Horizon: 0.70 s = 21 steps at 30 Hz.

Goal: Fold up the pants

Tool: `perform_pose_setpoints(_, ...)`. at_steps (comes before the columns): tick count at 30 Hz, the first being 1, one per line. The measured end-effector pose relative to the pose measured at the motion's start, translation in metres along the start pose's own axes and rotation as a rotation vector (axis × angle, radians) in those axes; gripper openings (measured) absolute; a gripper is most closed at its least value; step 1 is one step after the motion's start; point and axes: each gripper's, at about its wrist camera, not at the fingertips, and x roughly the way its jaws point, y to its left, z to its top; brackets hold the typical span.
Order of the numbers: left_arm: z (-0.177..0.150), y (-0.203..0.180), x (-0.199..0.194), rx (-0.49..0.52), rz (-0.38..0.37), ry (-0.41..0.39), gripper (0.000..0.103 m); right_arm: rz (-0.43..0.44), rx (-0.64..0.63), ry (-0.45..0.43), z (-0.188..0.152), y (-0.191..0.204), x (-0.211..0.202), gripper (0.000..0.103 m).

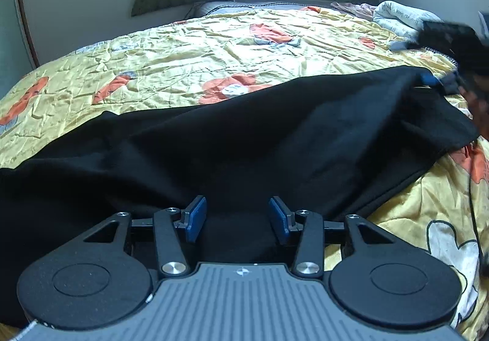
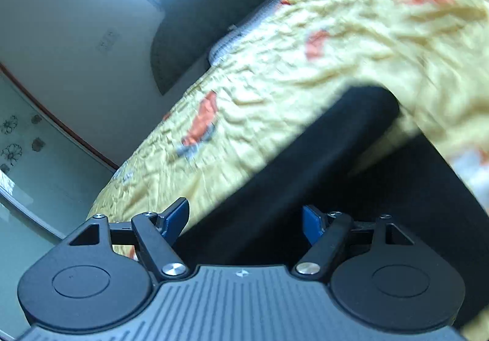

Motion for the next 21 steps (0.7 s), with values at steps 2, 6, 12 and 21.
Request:
perform_pose_setpoints(2,0.002,0.003,0.002,-0.024,-0.011,0.007,0.052,0.014,-0.046,0.020,0.013,0.018,0.025,0.081)
perform_pose_setpoints(6,0.002,0.002,0.002,-0.027,-0.009,0.008,0.055,-0.041,-0.166,0.046,0.020,0.040,0.058,0.083)
perform_pose_setpoints(12,0.002,0.002,0.003,-0.030,-0.007,0.004,0.057,-0.095,-0.154,-0.091,0.006,0.027,0.016,0.083)
perform_pose_setpoints(21,0.002,0.002,0.005,-0.038,-0.021,0.004,0.064,-0.287,0.119,-0.184,-0.030,-0.057,-0.100,0.084)
